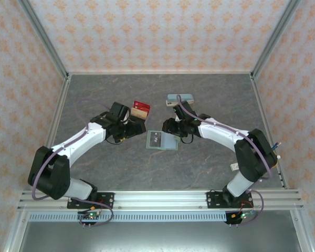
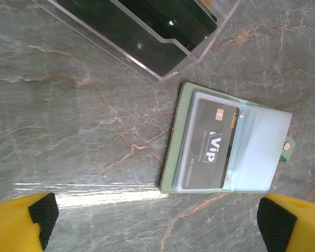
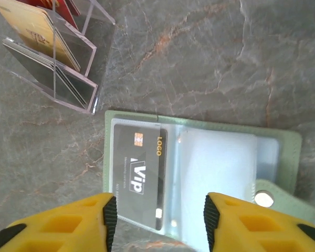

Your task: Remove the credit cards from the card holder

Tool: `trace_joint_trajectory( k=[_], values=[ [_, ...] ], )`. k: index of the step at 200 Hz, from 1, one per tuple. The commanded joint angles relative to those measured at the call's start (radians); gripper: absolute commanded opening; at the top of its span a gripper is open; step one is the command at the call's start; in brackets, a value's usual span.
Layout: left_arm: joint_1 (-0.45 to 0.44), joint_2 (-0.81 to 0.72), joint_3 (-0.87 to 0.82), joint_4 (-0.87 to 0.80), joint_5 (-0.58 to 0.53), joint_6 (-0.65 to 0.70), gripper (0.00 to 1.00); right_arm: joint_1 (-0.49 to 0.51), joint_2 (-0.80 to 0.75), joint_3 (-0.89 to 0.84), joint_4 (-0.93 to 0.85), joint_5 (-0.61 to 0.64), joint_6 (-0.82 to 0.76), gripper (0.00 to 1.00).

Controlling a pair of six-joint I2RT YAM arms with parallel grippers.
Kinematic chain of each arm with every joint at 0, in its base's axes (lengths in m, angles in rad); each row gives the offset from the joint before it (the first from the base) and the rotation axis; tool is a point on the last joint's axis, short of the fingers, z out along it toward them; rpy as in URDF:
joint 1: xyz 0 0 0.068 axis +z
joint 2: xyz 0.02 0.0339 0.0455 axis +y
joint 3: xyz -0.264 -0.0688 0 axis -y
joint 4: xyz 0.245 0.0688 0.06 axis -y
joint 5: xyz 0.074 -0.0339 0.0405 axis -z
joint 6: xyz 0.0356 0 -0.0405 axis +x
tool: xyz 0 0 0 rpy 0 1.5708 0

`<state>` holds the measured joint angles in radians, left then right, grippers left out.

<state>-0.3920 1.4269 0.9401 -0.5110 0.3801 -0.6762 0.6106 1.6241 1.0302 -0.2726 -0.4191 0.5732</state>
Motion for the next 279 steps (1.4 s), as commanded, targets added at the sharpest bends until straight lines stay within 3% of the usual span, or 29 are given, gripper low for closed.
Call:
trace_joint_trajectory(
  k=[1, 29, 75, 104, 130, 172, 279],
  values=[
    [-0.022, 0.033, 0.035, 0.051, -0.035, -0.043, 1.0, 0.007, 0.037, -0.002, 0.083, -0.042, 0.113, 0.44],
    [-0.061, 0.093, 0.065, 0.072, -0.016, -0.055, 0.98, 0.012, 0.1, 0.011, 0.114, -0.128, 0.121, 0.38],
    [-0.096, 0.183, 0.129, 0.065, -0.03, -0.067, 0.87, 0.012, 0.151, 0.015, 0.118, -0.143, 0.125, 0.28],
    [-0.1, 0.234, 0.148, 0.076, -0.026, -0.083, 0.72, 0.012, 0.182, 0.024, 0.126, -0.165, 0.129, 0.22],
    [-0.102, 0.267, 0.154, 0.092, -0.021, -0.097, 0.57, 0.012, 0.192, 0.027, 0.117, -0.161, 0.124, 0.21],
    [-0.103, 0.312, 0.163, 0.115, -0.008, -0.108, 0.39, 0.012, 0.211, 0.031, 0.111, -0.159, 0.123, 0.2],
    [-0.103, 0.39, 0.168, 0.132, 0.009, -0.111, 0.24, 0.012, 0.244, 0.05, 0.096, -0.168, 0.114, 0.18]
  ],
)
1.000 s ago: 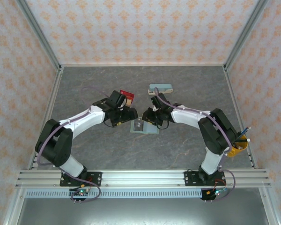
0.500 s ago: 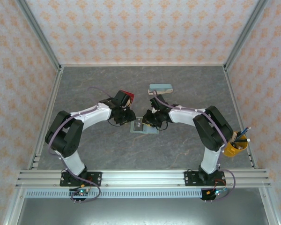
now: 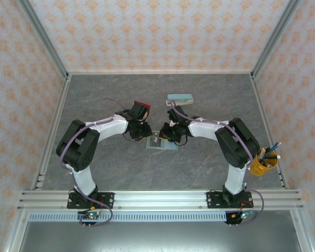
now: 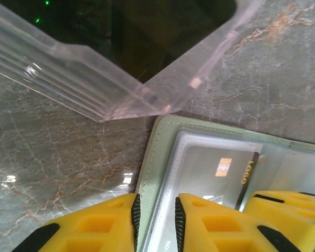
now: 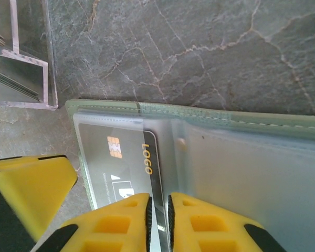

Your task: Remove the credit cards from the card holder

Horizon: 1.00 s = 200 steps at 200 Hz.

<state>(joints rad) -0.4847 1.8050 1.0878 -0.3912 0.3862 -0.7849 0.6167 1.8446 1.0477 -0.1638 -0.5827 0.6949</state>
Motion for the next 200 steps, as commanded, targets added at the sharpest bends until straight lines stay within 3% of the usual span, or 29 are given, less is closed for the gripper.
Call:
trace_joint_trajectory(
  k=[1, 70, 200],
  values=[
    [-0.01, 0.012, 0.02, 0.012, 0.003, -0.002, 0.24, 0.006, 0.024, 0.032, -0.014, -0.005, -0.008, 0.18],
    [-0.01, 0.033, 0.008, 0.007, 0.0, 0.0, 0.15, 0.006, 0.038, 0.04, -0.008, -0.025, -0.02, 0.17],
    [-0.011, 0.032, -0.002, -0.016, -0.028, 0.01, 0.11, 0.006, -0.035, 0.017, 0.002, -0.005, -0.052, 0.01]
  ],
)
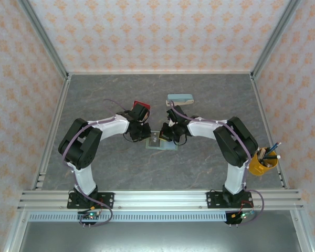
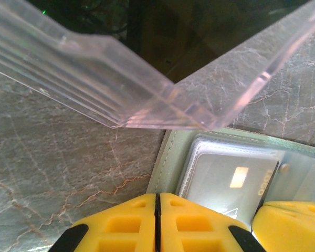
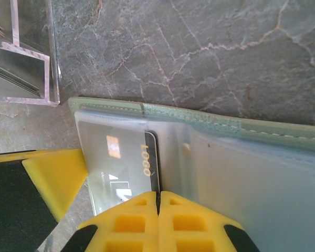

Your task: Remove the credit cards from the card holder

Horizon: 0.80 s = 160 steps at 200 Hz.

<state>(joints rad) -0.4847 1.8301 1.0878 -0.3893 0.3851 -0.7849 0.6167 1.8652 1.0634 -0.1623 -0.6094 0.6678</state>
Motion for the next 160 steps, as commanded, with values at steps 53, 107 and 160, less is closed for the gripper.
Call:
trace_joint_trajectory(
  k=[53, 107, 160],
  values=[
    [-0.01, -0.008, 0.005, -0.038, -0.046, 0.022, 0.1, 0.005, -0.093, -0.012, -0.079, 0.108, -0.066, 0.0],
    [-0.011, -0.064, 0.01, -0.042, -0.046, 0.029, 0.1, 0.003, -0.077, -0.02, -0.055, 0.057, -0.051, 0.03],
    [-0.011, -0.12, -0.006, 0.0, 0.017, 0.032, 0.12, 0.0, -0.047, -0.023, -0.012, -0.001, -0.013, 0.13]
  ],
)
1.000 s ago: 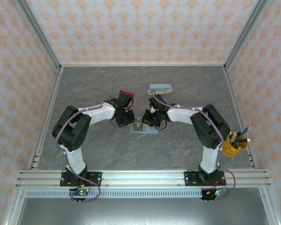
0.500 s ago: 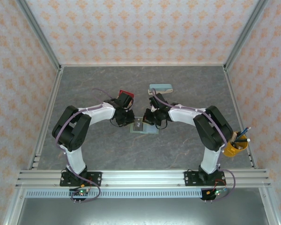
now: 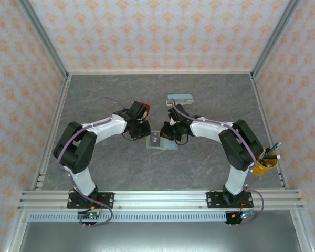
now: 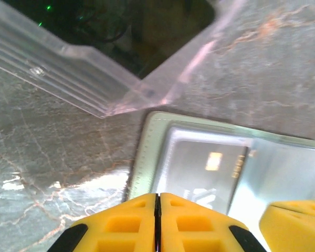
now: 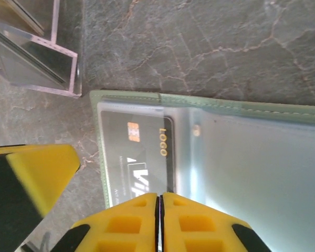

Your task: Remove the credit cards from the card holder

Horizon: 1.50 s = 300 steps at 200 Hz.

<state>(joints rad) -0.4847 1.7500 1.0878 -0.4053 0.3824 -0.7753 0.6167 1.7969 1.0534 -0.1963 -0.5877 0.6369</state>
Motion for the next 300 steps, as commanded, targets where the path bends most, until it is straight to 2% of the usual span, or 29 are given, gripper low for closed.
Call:
trace_joint_trajectory(
  k=[1, 60, 152, 240, 300],
  values=[
    [-0.011, -0.04, -0.007, 0.018, 0.021, 0.022, 0.12, 0.0, 0.022, -0.013, 0.022, -0.023, 0.018, 0.13],
    [-0.012, 0.033, -0.008, 0.027, 0.041, 0.016, 0.12, -0.003, 0.054, -0.006, 0.018, -0.029, 0.027, 0.15],
    [-0.012, 0.091, -0.016, -0.009, -0.031, 0.007, 0.1, -0.005, 0.077, 0.003, 0.002, -0.032, 0.018, 0.15],
    [-0.012, 0.108, -0.049, 0.006, -0.033, -0.004, 0.07, -0.005, 0.09, -0.001, 0.073, -0.117, 0.027, 0.16],
    [-0.012, 0.105, -0.054, 0.011, -0.028, -0.004, 0.07, -0.004, 0.074, -0.013, 0.106, -0.128, 0.033, 0.11]
  ],
)
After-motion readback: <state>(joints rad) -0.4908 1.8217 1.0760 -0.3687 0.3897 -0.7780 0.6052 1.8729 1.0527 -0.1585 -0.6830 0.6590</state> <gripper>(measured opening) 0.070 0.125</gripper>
